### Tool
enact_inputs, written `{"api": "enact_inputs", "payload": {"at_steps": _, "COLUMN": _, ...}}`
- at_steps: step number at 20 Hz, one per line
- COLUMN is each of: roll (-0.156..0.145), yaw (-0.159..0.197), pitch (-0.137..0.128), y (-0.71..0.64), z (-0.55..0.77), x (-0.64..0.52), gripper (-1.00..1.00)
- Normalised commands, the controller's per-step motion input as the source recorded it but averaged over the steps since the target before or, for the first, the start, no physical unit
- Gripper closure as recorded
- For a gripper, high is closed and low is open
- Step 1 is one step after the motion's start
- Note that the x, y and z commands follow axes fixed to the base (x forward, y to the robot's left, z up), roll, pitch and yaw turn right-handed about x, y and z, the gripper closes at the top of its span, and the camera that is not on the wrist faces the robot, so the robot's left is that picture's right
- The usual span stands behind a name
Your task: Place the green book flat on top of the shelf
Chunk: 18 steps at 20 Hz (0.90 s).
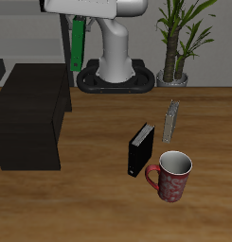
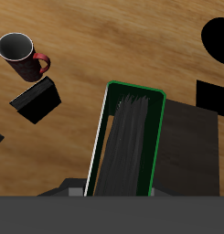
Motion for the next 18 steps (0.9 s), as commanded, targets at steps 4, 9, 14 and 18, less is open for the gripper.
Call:
{"api": "enact_inputs", "payload": {"at_steps": 4, "roll": -0.141, "yaw": 0.03, "pitch": -0.062, "y": -0.29, "z": 0.29, "x": -0.05, "gripper": 1.0}}
{"api": "enact_inputs", "payload": {"at_steps": 9, "roll": -0.14, "yaw": 0.023, "pitch": -0.045, "y": -0.31, "z": 0.15, "x": 0.01, "gripper": 1.0}}
{"api": "enact_inputs", "payload": {"at_steps": 14, "roll": -0.172, "yaw": 0.02, "pitch": -0.015, "y": -0.39, "z": -0.05, "x": 0.06, "gripper": 1.0}}
{"api": "enact_inputs", "payload": {"at_steps": 18, "roll": -0.163, "yaw": -0.004, "pitch": -0.017, "y": -0.42, "z": -0.04, "x": 0.03, "gripper": 1.0}}
